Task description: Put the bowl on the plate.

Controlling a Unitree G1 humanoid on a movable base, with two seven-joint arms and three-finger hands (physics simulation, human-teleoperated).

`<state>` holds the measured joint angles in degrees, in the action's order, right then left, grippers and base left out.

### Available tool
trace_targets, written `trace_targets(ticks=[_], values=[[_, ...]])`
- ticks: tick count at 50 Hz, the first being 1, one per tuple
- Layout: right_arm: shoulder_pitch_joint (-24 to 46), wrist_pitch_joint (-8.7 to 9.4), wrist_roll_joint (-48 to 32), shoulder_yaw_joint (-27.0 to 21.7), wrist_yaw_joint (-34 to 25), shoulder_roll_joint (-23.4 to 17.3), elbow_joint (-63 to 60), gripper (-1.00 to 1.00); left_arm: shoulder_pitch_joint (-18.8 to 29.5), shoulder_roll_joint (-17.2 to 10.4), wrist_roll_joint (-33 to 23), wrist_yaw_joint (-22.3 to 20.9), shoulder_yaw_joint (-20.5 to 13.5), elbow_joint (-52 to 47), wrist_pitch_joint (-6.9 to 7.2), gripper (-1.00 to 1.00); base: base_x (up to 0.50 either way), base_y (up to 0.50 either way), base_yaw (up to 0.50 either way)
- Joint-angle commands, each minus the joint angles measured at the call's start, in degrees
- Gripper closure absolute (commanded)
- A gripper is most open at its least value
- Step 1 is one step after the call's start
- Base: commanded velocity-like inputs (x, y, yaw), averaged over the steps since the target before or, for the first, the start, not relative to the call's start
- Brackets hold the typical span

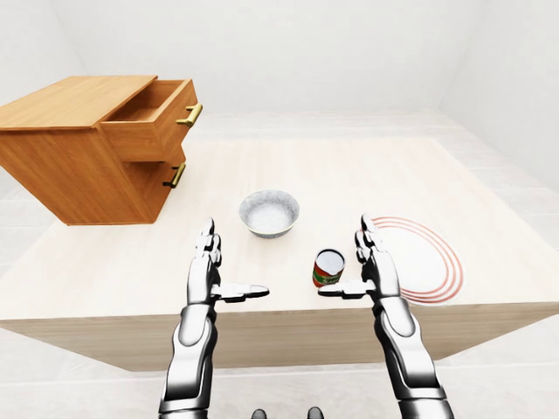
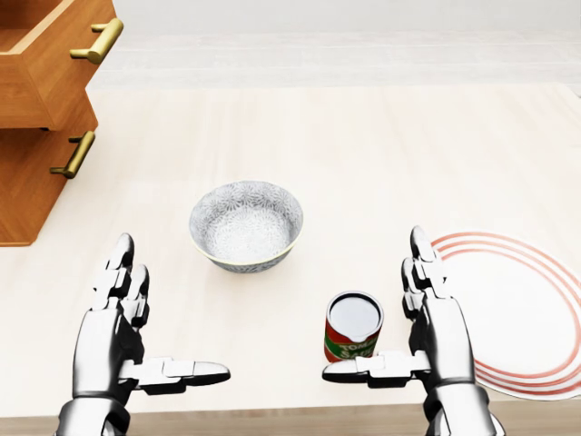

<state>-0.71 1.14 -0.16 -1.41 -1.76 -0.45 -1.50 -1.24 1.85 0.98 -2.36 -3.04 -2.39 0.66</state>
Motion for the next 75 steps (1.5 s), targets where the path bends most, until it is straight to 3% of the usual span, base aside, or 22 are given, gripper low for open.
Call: trace_targets(ticks=[1, 8, 13, 20, 75], values=[[0.79, 0.53, 0.64, -1.40, -0.74, -0.23, -0.51, -1.00, 1.74, -1.51, -2.24, -1.35, -0.32, 2.33, -0.39, -1.00, 0.00, 0.00, 0.00], [0.95, 3.74, 0.99, -1.19, -1.18, -1.01, -4.21, -1.00, 1.77, -2.64, -1.87, -0.47, 0.47, 0.93, 0.97, -1.00, 0.00, 0.00, 0.00], [1.47, 3.86, 1.16, -1.48, -1.64, -1.32, -6.23, -1.00, 2.76, -3.51, -2.01, -0.38, 0.31, 1.15, 1.62, -1.00, 0.00, 0.00, 0.00], [1.37, 3.86, 0.60, -1.21, -1.79, -1.32, -7.85, -1.00, 2.98, -3.80, -1.81, -0.49, 0.12, -1.82, 4.34, -1.00, 0.00, 0.00, 0.00], [2.46, 3.86, 0.94, -1.86, -1.67, -1.28, -9.73, -1.00, 3.67, -4.12, -3.13, -2.41, -0.05, -2.52, 4.34, -1.00, 0.00, -0.10, 0.00]])
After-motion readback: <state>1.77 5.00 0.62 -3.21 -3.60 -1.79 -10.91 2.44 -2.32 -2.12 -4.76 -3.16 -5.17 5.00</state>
